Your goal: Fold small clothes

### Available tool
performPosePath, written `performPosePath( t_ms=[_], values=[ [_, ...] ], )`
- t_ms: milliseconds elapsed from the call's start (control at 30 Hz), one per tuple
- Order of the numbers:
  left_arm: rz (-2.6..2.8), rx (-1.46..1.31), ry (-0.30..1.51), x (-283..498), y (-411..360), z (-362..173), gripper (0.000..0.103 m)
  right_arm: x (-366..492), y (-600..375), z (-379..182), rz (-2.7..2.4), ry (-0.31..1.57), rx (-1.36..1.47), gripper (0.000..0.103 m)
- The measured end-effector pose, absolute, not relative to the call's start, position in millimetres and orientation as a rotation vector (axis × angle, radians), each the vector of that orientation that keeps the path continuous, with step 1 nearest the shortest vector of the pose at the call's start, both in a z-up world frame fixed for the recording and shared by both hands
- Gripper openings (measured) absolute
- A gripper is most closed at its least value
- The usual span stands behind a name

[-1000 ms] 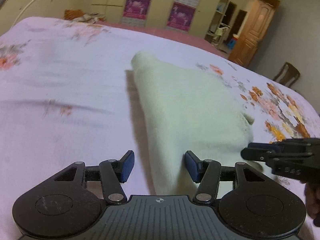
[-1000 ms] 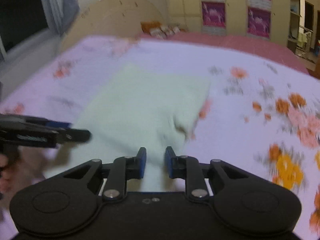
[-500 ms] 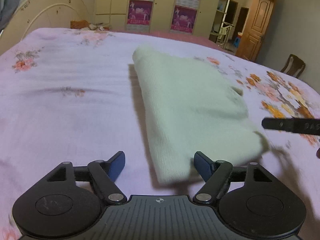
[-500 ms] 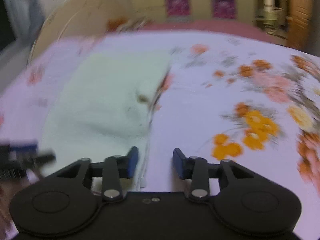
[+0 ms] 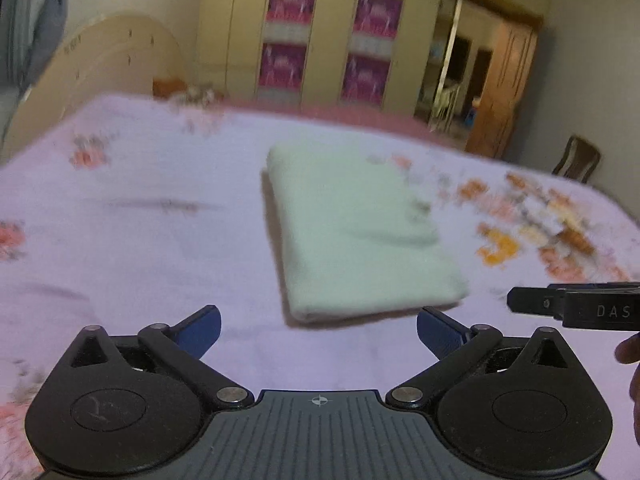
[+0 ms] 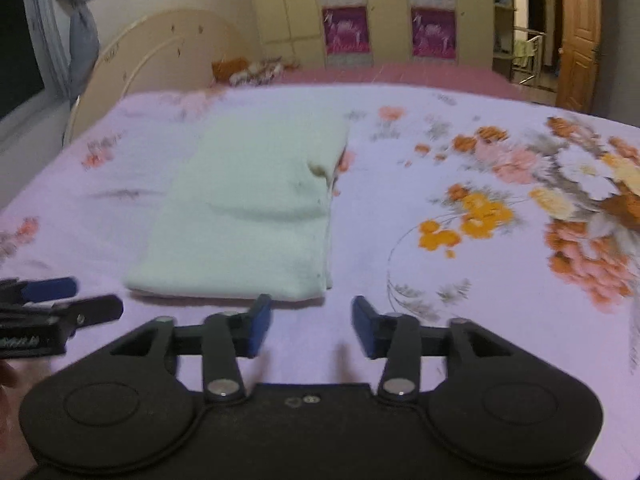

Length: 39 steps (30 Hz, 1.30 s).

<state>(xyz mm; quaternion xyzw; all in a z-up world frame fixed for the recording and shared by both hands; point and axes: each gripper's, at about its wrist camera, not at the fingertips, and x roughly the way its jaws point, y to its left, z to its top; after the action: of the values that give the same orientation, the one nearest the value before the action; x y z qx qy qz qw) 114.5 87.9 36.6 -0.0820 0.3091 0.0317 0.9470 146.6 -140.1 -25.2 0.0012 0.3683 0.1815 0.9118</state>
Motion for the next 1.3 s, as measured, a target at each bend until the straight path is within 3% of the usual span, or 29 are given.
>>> performPosePath(
  t_ms=[200,700,1300],
  values=[
    [0.049,-0.147,0.603,77.3,72.2,66.1,0.103,96.8,-153.6,14.9,0.359,0.689,0.026,0.102],
    [0.067,-0.129,0.542,18.1,55.1,95.3,0.103,43.7,-160.0,34.0,0.312,0.589,0.032,0.102],
    [0.059,-0.115,0.536,17.8,50.1,93.6,0.103,41.4,-154.0,29.2,0.320,0.595,0.013,0.102]
  ],
)
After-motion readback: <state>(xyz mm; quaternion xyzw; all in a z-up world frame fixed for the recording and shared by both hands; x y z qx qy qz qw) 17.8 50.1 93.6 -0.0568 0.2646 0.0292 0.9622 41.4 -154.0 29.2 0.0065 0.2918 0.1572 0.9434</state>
